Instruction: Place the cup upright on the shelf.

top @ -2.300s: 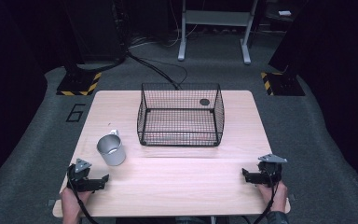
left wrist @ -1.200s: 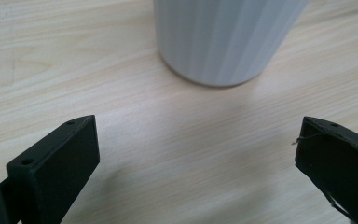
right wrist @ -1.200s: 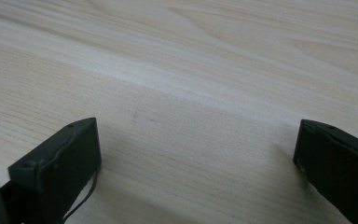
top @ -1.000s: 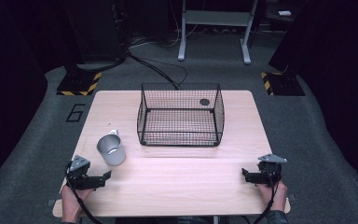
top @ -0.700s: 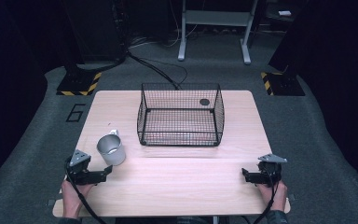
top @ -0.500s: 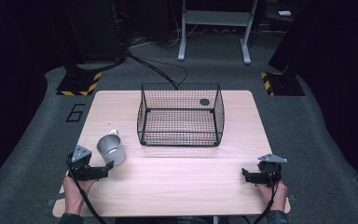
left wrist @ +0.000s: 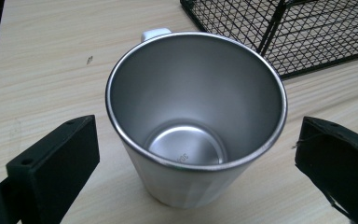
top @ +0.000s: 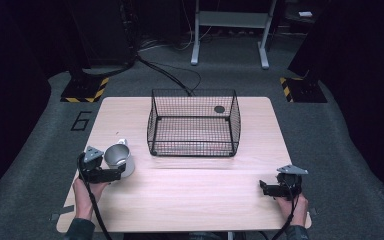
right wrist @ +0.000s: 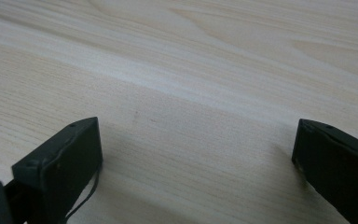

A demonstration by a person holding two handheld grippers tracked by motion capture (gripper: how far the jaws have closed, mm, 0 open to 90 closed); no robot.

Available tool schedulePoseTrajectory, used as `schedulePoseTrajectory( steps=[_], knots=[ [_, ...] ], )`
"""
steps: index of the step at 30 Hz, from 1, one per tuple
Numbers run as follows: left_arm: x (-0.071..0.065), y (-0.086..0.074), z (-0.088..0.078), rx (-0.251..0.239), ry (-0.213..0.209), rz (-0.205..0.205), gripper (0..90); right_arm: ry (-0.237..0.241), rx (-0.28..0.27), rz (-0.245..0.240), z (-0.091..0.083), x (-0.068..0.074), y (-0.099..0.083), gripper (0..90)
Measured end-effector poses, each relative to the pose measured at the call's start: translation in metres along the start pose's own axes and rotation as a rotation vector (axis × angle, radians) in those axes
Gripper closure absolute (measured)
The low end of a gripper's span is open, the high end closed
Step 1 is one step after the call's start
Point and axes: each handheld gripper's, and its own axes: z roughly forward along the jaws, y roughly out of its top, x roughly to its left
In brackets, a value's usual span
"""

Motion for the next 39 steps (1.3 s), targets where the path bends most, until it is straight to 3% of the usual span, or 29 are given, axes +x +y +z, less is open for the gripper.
schedulePoseTrajectory(
  steps=[15, 35, 39],
  knots=[
    [-0.003, 0.011, 0.021, 0.021, 0.033, 0.002, 1.2, -0.001, -0.001, -0.001, 0.000, 0.000, 0.000, 1.1],
    [-0.004, 0.012, 0.022, 0.016, 0.049, -0.002, 6.2, -0.002, -0.004, 0.003, 0.000, 0.001, 0.000, 1.4],
    [-0.003, 0.011, 0.018, -0.003, 0.046, -0.010, 6.2, 0.000, -0.005, 0.001, 0.000, 0.001, 0.000, 1.6]
  ],
)
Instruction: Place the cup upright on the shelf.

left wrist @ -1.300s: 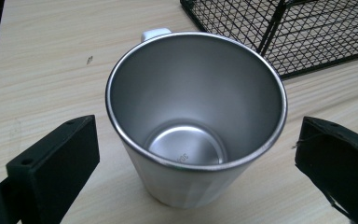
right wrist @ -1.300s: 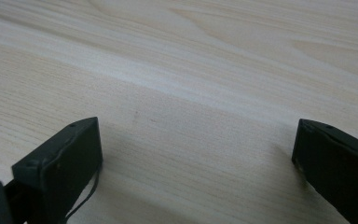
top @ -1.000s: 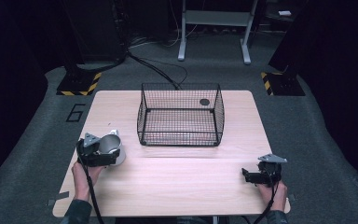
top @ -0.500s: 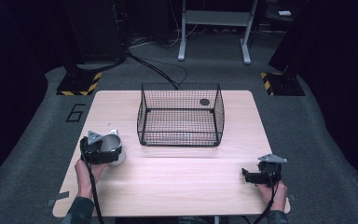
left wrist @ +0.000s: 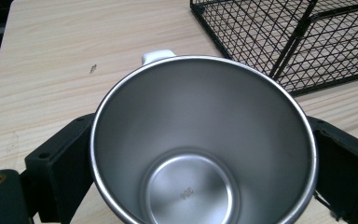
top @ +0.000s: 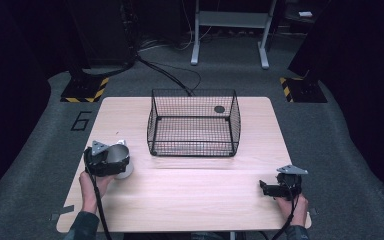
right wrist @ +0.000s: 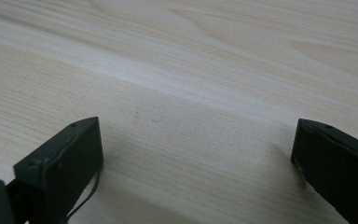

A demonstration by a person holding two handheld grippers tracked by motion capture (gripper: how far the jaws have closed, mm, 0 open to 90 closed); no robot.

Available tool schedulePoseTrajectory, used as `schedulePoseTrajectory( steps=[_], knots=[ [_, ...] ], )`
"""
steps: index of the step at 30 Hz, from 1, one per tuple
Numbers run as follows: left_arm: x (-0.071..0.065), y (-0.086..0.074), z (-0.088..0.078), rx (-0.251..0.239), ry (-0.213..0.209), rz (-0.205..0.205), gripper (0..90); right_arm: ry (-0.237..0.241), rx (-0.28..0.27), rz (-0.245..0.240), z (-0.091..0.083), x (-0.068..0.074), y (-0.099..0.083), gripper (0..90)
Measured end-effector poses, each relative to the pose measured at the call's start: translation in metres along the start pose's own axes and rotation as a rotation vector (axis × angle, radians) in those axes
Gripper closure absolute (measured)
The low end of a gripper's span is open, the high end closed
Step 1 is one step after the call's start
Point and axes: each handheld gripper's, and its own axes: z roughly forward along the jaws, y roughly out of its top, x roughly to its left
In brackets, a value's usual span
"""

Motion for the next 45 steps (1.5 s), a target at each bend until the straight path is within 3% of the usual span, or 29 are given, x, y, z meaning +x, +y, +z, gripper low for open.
schedulePoseTrajectory(
  steps=[7, 19, 28, 45],
  knots=[
    [0.001, -0.001, -0.008, -0.001, -0.021, -0.002, 6.2, -0.001, 0.001, 0.002, 0.000, 0.000, 0.000, 1.5],
    [-0.006, -0.002, -0.024, -0.005, -0.028, 0.059, 6.2, -0.001, 0.005, 0.001, 0.001, -0.001, 0.000, 0.2],
    [-0.012, 0.000, -0.035, -0.018, -0.073, 0.064, 6.2, -0.002, -0.002, 0.004, 0.001, 0.001, 0.000, 0.0],
    [-0.028, 0.007, -0.043, -0.030, -0.112, 0.110, 6.2, -0.004, 0.005, 0.018, 0.004, -0.001, 0.003, 0.0]
  ],
)
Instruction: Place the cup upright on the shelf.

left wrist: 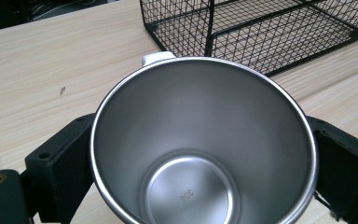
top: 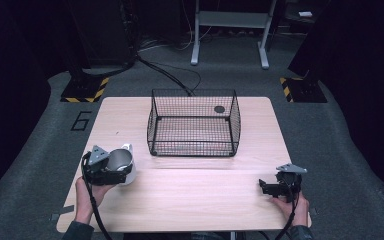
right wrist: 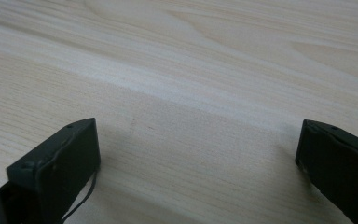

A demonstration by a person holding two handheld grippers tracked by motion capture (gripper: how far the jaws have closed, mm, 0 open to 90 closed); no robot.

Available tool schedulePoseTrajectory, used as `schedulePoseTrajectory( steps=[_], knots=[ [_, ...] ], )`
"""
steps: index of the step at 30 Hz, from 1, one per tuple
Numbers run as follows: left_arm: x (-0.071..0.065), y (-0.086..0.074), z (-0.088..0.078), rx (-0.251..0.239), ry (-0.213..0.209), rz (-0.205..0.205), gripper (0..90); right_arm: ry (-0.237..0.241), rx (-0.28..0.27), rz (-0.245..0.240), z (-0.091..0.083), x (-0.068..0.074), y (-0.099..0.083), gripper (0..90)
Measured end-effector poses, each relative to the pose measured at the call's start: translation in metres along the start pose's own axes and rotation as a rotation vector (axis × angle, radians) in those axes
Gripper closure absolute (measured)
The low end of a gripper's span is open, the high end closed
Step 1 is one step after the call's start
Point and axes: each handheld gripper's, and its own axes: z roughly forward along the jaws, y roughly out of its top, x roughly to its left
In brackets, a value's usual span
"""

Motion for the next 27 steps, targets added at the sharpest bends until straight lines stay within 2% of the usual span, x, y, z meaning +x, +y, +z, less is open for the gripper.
schedulePoseTrajectory(
  steps=[1, 5, 8, 9, 17, 18, 27],
  knots=[
    [0.000, 0.001, -0.001, 0.005, -0.007, 0.005, 6.2, 0.003, 0.000, 0.005, 0.000, 0.000, 0.000, 0.0],
    [-0.005, 0.004, -0.003, 0.003, -0.018, 0.021, 6.2, 0.029, 0.006, -0.040, -0.002, -0.004, -0.002, 0.0],
    [-0.009, 0.005, -0.005, 0.004, -0.030, 0.035, 6.2, 0.012, -0.003, -0.024, -0.004, -0.003, -0.004, 0.0],
    [-0.011, 0.005, -0.005, 0.005, -0.034, 0.039, 6.2, 0.003, -0.001, -0.004, -0.004, -0.001, -0.004, 0.0],
    [-0.019, 0.013, -0.008, -0.003, -0.093, 0.056, 6.2, 0.007, -0.002, -0.015, -0.004, -0.002, -0.004, 0.0],
    [-0.021, 0.014, -0.008, -0.012, -0.099, 0.048, 6.2, 0.007, -0.002, -0.015, -0.004, -0.002, -0.004, 0.0],
    [-0.036, 0.025, -0.004, -0.007, -0.157, 0.087, 6.2, 0.008, -0.002, -0.017, -0.004, -0.002, -0.004, 0.0]
  ],
)
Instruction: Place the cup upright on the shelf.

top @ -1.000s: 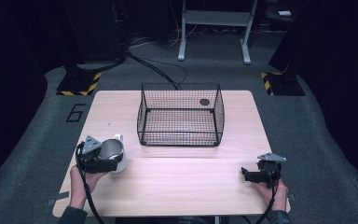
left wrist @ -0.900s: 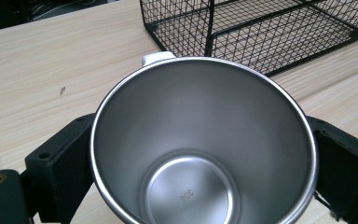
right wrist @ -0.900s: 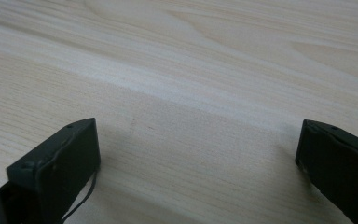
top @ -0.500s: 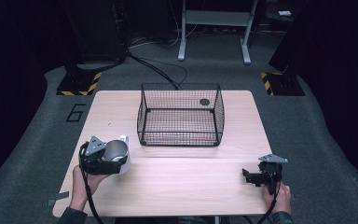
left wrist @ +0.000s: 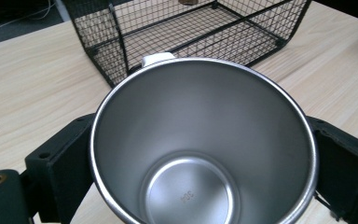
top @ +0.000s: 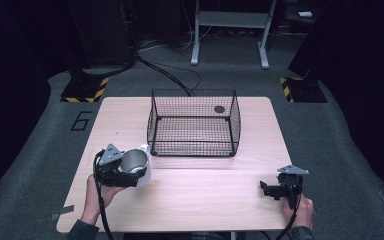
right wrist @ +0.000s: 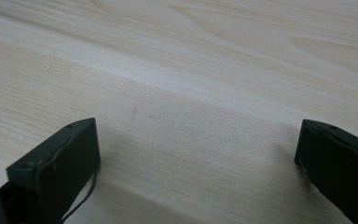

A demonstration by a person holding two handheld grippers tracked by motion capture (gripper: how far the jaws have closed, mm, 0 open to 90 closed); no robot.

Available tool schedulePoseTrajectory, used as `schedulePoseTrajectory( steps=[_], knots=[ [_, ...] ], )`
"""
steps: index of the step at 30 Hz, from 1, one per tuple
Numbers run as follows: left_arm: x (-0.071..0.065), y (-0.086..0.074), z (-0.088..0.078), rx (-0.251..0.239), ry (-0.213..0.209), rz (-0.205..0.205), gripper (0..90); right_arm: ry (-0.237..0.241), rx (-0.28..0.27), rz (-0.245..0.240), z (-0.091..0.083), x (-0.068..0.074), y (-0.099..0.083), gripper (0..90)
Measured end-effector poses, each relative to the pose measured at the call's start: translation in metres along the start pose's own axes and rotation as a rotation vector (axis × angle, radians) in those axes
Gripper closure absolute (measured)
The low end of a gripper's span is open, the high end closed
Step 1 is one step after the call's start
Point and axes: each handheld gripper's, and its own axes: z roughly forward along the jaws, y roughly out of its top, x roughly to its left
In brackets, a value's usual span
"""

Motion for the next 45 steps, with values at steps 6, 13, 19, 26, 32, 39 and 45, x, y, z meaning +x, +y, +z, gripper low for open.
schedulePoseTrajectory(
  steps=[6, 13, 19, 26, 32, 39, 45],
  knots=[
    [-0.008, 0.011, 0.003, -0.004, -0.036, 0.020, 6.2, 0.004, 0.004, 0.000, 0.000, 0.000, 0.000, 0.0],
    [-0.013, 0.023, 0.007, -0.010, -0.069, 0.038, 6.2, 0.004, 0.004, -0.002, 0.000, 0.000, 0.000, 0.0],
    [-0.018, 0.033, 0.016, -0.014, -0.094, 0.044, 6.2, 0.002, 0.002, -0.003, 0.000, 0.000, 0.000, 0.0],
    [-0.027, 0.046, 0.026, -0.010, -0.116, 0.054, 6.2, 0.003, -0.001, -0.002, 0.000, 0.000, 0.000, 0.0],
    [-0.030, 0.053, 0.033, -0.021, -0.123, 0.052, 6.2, 0.002, 0.000, -0.002, 0.000, 0.000, 0.000, 0.0],
    [-0.029, 0.058, 0.039, -0.036, -0.149, 0.037, 6.2, 0.003, -0.001, -0.002, 0.000, 0.000, 0.000, 0.0],
    [-0.030, 0.065, 0.036, -0.052, -0.180, 0.031, 6.2, 0.003, -0.001, -0.003, 0.000, 0.000, 0.000, 0.0]
  ],
)
